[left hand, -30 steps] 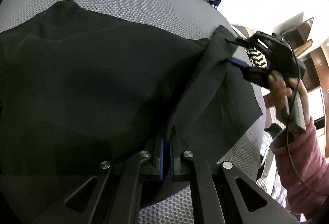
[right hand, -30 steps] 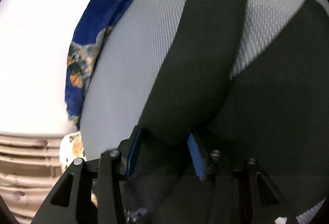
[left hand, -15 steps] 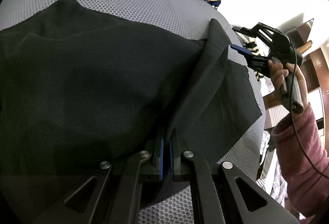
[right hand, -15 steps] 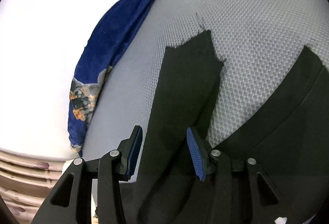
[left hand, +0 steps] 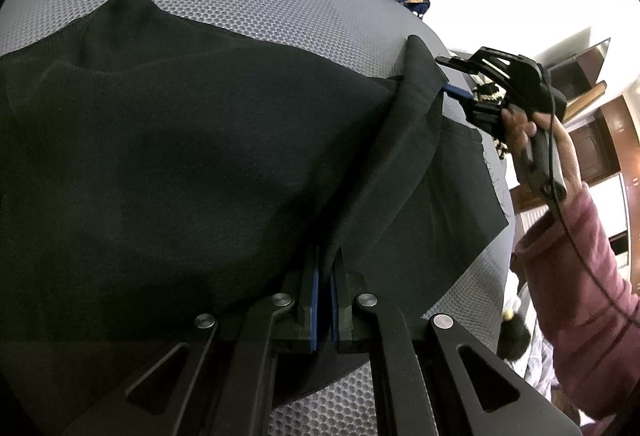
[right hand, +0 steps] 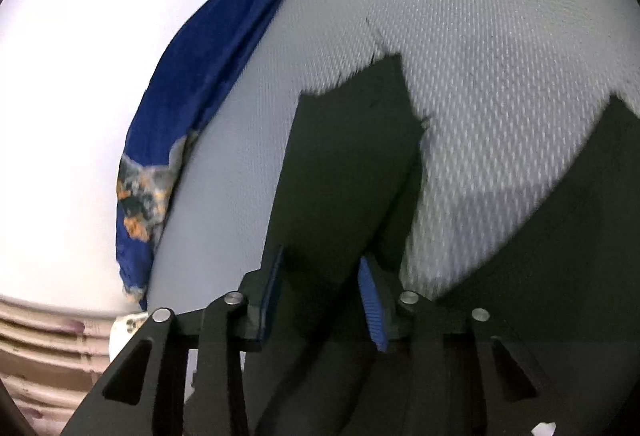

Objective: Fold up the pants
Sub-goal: 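Fold the held leg hem with the right gripper toward the left gripper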

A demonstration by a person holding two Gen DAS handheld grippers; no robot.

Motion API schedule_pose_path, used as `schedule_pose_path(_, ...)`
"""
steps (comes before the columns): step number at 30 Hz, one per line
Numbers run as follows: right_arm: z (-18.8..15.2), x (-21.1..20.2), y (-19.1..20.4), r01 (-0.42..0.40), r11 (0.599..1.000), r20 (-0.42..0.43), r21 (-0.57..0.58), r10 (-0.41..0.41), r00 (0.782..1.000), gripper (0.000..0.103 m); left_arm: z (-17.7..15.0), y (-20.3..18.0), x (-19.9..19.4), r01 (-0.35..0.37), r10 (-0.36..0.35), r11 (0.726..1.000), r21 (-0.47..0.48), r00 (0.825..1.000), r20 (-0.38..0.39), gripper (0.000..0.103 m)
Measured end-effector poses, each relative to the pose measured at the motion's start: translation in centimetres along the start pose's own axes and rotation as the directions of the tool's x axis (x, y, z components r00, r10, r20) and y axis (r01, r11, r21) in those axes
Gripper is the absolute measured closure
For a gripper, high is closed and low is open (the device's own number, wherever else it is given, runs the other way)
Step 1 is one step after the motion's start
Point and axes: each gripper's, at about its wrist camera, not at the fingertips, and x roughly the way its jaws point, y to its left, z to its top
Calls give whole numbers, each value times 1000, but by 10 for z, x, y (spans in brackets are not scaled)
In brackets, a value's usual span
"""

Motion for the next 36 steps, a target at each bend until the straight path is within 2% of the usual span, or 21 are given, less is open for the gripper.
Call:
schedule_pose_path(4, 20, 1, -6, 12, 1000, 10, 27, -12, 1000, 80, 0, 1, -1, -1, 1, 1000, 1, 1000, 0, 98)
schedule_pose_path(9, 40, 1, -12, 20, 999, 26, 44, -21, 999, 82, -1, 1, -1, -3, 3, 1000, 2, 1000, -1, 98)
schedule_pose_path(12, 46, 6, -15, 25, 999, 19, 43, -25, 999, 87, -2, -1, -1, -6, 6, 1000, 3, 1000, -1, 98)
schedule_pose_path(15, 48, 9, -14, 36, 999, 21, 30, -37, 999, 97, -2, -3, -2, -13, 13, 1000, 9, 1000, 0, 98)
schedule_pose_path(17, 47, 5, -10, 46, 999, 30, 13, -47, 998, 98, -2, -5, -2, -25, 25, 999, 20, 1000, 0, 98)
schedule_pose_path(19, 44, -12, -4, 55, 998, 63, -16, -54, 997, 99, -1, -8, -2, -38, 39, 998, 39, 999, -2, 98)
schedule_pose_path(23, 29, -67, 7, 150, 982, 155, -113, -132, 979, 99, -2, -23, -4, -102, 102, 987, 124, 995, 8, 98)
schedule_pose_path(25, 16, -99, 5, 210, 968, 193, -141, -181, 964, 99, -4, -36, -6, -142, 139, 969, 203, 990, 30, 98)
schedule_pose_path(28, -7, -140, -6, 316, 934, 251, -169, -269, 930, 99, -9, -60, -7, -192, 182, 922, 337, 981, 59, 98)
schedule_pose_path(32, -37, -178, -46, 429, 895, 277, -122, -384, 881, 99, -22, -82, -1, -230, 226, 843, 487, 972, 68, 97)
schedule_pose_path(36, -60, -182, -95, 462, 886, 222, -37, -443, 868, 100, -30, -82, 10, -230, 256, 810, 540, 966, 28, 96)
